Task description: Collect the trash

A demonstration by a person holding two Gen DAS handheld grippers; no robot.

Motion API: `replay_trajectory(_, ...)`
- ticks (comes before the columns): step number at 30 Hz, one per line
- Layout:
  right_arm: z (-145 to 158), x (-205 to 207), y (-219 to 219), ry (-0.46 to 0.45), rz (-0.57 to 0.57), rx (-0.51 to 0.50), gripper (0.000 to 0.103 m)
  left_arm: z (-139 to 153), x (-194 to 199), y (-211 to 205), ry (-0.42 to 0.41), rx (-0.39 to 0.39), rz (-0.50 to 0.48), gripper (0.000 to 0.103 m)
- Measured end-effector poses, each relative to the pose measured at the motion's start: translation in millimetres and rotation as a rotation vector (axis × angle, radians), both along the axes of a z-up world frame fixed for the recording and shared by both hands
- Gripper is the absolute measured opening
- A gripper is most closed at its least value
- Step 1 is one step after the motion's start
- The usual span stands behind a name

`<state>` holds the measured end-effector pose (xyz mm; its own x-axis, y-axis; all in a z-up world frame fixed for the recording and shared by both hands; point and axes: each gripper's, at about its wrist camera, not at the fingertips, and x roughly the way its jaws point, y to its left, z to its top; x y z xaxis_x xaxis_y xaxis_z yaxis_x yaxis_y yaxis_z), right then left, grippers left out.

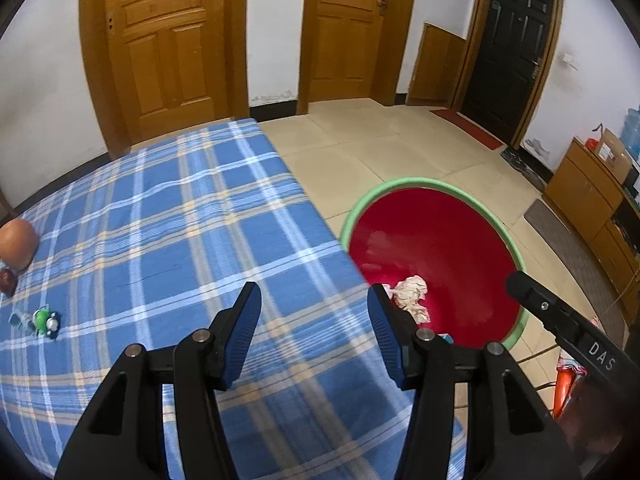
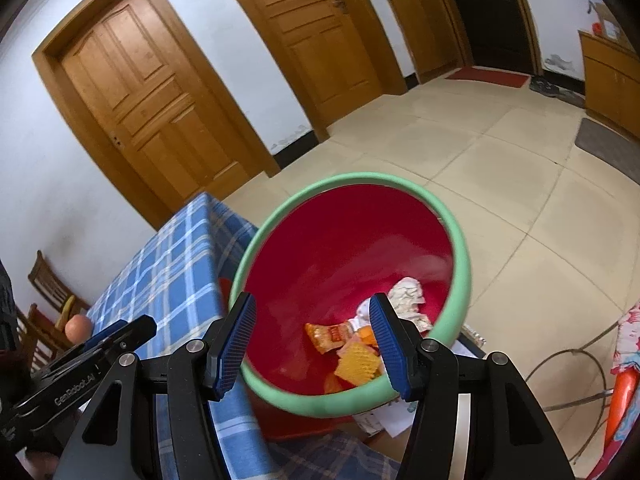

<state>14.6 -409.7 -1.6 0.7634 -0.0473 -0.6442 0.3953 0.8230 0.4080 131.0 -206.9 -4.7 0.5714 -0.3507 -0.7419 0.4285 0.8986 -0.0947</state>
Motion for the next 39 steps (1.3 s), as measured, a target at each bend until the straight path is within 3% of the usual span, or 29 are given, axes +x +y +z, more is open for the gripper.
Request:
replay_trajectory(20, 21.0, 22.6, 65.8, -0.019, 0.161, -0.023, 0.061, 12.8, -5.0, 83.6, -0.027, -0.028, 0.168, 0.055)
replay_trajectory(39, 14.8, 61.4, 141.1, 0.023, 0.324, -0.038, 0.061, 4.2, 3.9, 192.8, -0.018, -0.038, 0.403, 0.055)
